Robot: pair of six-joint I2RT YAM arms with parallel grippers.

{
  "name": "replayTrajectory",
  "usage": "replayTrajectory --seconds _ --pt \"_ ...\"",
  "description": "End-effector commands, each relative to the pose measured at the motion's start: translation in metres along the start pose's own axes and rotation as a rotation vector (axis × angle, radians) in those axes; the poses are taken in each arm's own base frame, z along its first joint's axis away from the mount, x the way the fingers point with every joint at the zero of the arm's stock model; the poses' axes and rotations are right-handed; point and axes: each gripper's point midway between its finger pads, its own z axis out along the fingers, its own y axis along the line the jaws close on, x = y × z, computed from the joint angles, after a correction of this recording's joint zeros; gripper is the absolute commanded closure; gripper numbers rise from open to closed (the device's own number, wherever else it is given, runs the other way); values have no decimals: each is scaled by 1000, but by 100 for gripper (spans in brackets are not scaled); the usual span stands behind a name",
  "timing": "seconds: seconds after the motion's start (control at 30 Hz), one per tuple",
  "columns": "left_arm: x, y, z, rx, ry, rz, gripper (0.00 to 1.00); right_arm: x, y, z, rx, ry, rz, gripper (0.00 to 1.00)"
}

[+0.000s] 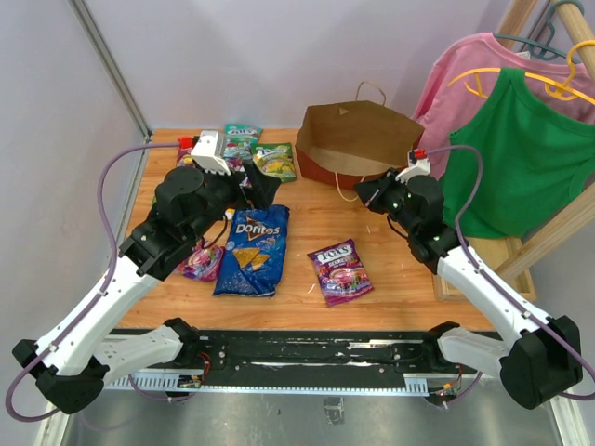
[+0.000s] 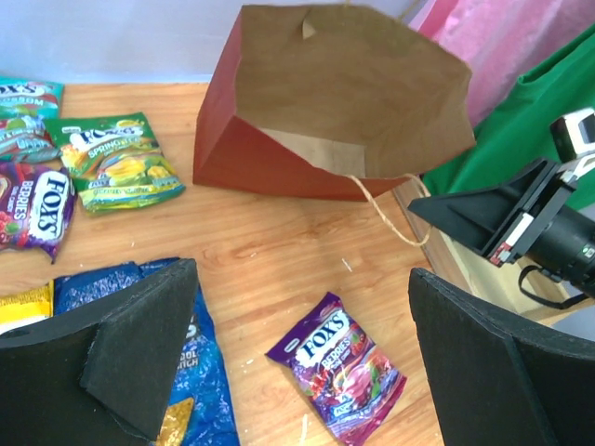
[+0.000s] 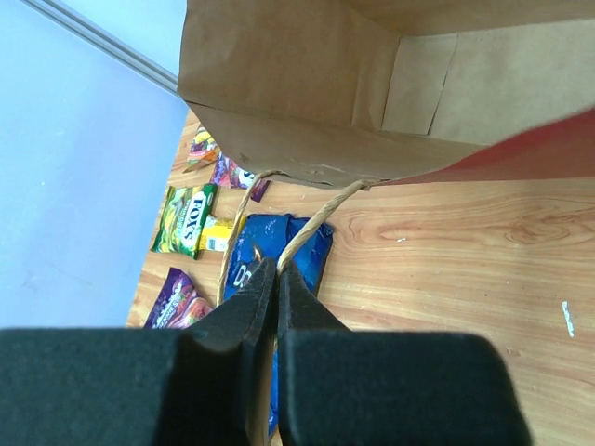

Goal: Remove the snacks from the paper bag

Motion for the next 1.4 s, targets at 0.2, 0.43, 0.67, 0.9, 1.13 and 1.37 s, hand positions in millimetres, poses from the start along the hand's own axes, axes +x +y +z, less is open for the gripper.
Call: replayTrajectory --seconds 0.2,0.43,0.67,0.9,1.13,1.37 --pt "4 -1 -2 16 -11 -28 0 -18 22 -6 -36 -29 -15 99" --pt "20 -2 4 28 23 -52 0 -31 31 -3 -38 -52 -15 96" --pt "33 -6 6 63 43 -76 0 -37 37 2 -48 -53 -22 81" --pt "52 -2 12 63 71 -92 0 -28 32 3 -49 -36 -21 32" --pt "98 16 30 10 120 -128 6 -39 40 -19 -65 -58 -59 14" --pt "134 26 56 10 122 -116 33 -51 27 -63 3 -122 -113 1"
